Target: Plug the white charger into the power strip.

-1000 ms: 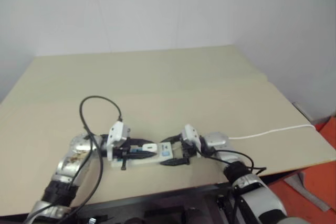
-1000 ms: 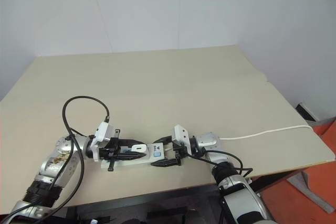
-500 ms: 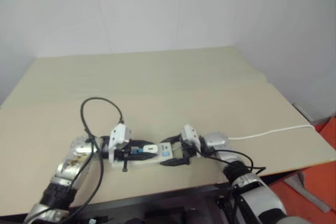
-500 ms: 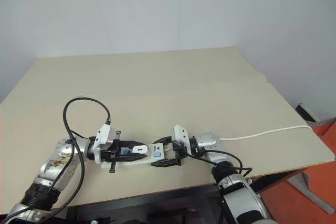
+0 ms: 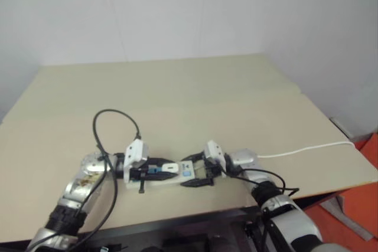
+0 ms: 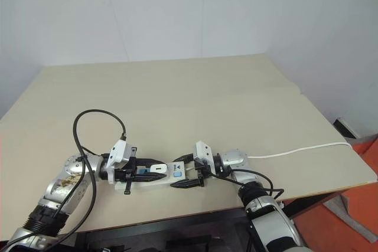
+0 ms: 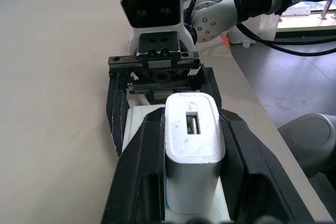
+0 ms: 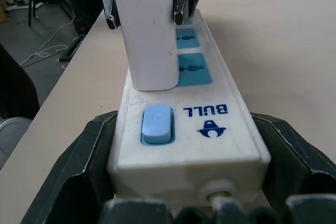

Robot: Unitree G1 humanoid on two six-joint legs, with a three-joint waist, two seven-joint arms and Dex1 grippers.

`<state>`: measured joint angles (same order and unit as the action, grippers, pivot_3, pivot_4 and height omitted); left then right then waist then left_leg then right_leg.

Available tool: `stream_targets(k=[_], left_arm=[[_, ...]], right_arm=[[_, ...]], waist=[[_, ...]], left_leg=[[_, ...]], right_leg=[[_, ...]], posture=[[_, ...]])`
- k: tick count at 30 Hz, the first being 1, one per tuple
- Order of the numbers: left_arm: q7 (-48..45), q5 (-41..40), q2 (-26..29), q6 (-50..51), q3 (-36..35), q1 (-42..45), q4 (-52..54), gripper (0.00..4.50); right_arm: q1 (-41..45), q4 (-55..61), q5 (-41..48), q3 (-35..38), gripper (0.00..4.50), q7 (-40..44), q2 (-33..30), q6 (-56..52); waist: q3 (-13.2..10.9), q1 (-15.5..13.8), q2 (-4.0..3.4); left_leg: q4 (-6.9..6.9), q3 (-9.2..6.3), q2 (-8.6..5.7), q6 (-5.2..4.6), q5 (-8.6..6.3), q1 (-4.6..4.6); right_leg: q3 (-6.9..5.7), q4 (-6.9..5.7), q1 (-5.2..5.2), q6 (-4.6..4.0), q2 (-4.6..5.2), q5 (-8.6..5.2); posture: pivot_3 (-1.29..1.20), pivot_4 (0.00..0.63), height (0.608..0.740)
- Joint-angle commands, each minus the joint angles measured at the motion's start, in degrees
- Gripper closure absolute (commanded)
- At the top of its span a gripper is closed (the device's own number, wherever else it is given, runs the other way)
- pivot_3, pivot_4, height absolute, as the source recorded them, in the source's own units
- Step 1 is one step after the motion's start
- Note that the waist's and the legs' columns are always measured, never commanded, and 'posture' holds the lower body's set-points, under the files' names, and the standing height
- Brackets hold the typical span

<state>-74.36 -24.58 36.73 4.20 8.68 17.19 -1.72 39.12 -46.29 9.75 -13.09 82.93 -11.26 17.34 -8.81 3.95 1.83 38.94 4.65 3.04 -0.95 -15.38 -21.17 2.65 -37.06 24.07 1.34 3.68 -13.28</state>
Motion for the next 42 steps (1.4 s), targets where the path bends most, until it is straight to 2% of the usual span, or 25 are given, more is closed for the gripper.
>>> stream_targets(k=[1,11,18,21,26,33,42], left_arm=[[0.2,3.4,2.0,3.6,1.8,-2.1,-1.5,3.48],[1.2,1.8,1.0,6.9,-0.3,-1.3,0.8,0.10],[2.4,-2.0,1.8,10.1,-5.1,-0.4,4.8,0.02],[0.9,-4.0,4.4,11.9,-7.6,0.0,7.3,0.00],[-1.8,-6.3,9.1,13.0,-10.9,-1.0,9.0,0.00],[-5.5,-5.4,11.6,11.0,-12.0,-1.4,7.1,0.00],[-7.9,-5.6,15.1,9.7,-15.1,-2.7,6.1,0.00]], right_arm=[[0.2,-1.1,-1.6,-0.3,1.06,0.1,-1.1,0.1],[0.2,-1.3,-1.7,-0.4,1.06,0.0,-0.6,0.6],[0.1,-1.6,-2.1,-0.7,1.06,-0.8,-0.1,1.4],[0.1,-1.9,-1.9,-0.6,0.05,-0.3,-0.1,1.0],[0.0,-0.6,-1.2,0.2,0.02,0.0,-1.1,-0.5],[-1.5,6.2,1.1,2.9,0.02,-0.6,-5.9,-4.3],[-10.0,30.9,8.6,8.9,0.02,-3.1,-17.6,-17.8]], waist=[[0.0,0.0,0.00],[0.1,-0.5,-0.03],[0.1,-0.3,-0.03],[0.1,-0.2,-0.02],[0.1,-0.3,-0.02],[0.0,-1.6,-0.02],[0.0,-2.7,0.00]], left_leg=[[0.00,0.00,0.00,0.00,0.00,0.00],[-0.04,0.08,-0.01,0.00,0.00,0.00],[-0.05,0.07,0.00,0.00,0.00,-0.05],[-0.05,0.06,0.00,0.00,0.00,-0.08],[-0.05,0.06,0.00,0.00,0.00,-0.07],[-0.05,0.10,-0.02,0.01,0.00,-0.18],[-0.01,0.14,-0.04,0.00,-0.01,-0.73]], right_leg=[[0.00,0.00,0.00,0.00,0.00,0.00],[0.04,0.02,0.02,-0.01,0.01,0.00],[0.04,0.04,0.08,-0.01,0.01,0.00],[0.04,0.04,0.10,-0.01,0.01,0.00],[0.03,0.07,0.08,-0.01,0.01,0.00],[-0.03,0.15,0.13,-0.01,0.04,-0.01],[-0.17,0.28,0.50,-0.01,0.10,-0.01]], posture=[[0.00,0.150,0.740],[0.00,0.150,0.740],[0.00,0.150,0.740],[0.00,0.150,0.740],[0.00,0.150,0.740],[0.00,0.150,0.740],[0.00,0.150,0.740]])
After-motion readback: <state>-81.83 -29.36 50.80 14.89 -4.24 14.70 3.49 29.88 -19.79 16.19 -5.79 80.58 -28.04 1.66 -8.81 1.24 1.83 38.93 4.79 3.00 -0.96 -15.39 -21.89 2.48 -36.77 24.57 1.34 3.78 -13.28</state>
